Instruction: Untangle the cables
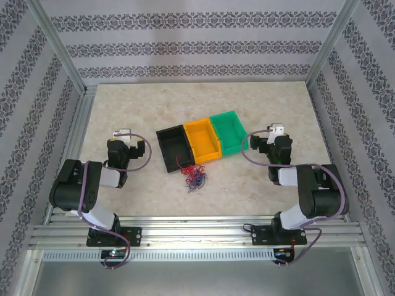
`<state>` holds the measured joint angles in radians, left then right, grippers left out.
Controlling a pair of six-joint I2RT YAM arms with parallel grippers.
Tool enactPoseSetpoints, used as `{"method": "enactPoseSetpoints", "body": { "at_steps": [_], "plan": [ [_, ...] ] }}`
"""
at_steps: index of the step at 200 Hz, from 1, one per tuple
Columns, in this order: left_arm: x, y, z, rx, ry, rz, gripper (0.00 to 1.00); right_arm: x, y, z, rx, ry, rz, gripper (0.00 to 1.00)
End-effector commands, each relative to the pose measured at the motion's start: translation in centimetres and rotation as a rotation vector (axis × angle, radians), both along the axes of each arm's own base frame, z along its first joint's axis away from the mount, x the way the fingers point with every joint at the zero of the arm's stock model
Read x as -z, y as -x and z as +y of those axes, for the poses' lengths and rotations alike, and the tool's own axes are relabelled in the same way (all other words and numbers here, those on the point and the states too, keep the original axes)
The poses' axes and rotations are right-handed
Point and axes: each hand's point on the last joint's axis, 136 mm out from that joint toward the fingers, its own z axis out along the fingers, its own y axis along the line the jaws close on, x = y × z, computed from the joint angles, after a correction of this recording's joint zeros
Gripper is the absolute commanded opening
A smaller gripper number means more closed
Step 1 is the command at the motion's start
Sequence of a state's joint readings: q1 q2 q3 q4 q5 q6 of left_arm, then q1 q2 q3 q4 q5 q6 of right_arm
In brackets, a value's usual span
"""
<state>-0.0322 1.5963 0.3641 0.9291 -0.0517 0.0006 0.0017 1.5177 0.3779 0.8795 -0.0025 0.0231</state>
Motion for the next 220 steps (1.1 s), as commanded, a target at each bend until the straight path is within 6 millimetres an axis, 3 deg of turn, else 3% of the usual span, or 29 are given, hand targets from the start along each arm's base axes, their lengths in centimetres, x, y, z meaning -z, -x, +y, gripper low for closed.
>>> {"method": "enactPoseSetpoints", "body": {
  "at_steps": [1,220],
  "plan": [
    [-1.51,-0.72,0.08,0.012,-0.006,-0.054,0.99,-0.9,-0.39,0.29,-0.016,-0.008,-0.03,0.98],
    [-1.49,-0.84,0.88,-0.021,0.016,-0.049,0.99,-0.96,-0.49,0.22,-0.025,-0.033,-0.029,0.98]
  ]
}}
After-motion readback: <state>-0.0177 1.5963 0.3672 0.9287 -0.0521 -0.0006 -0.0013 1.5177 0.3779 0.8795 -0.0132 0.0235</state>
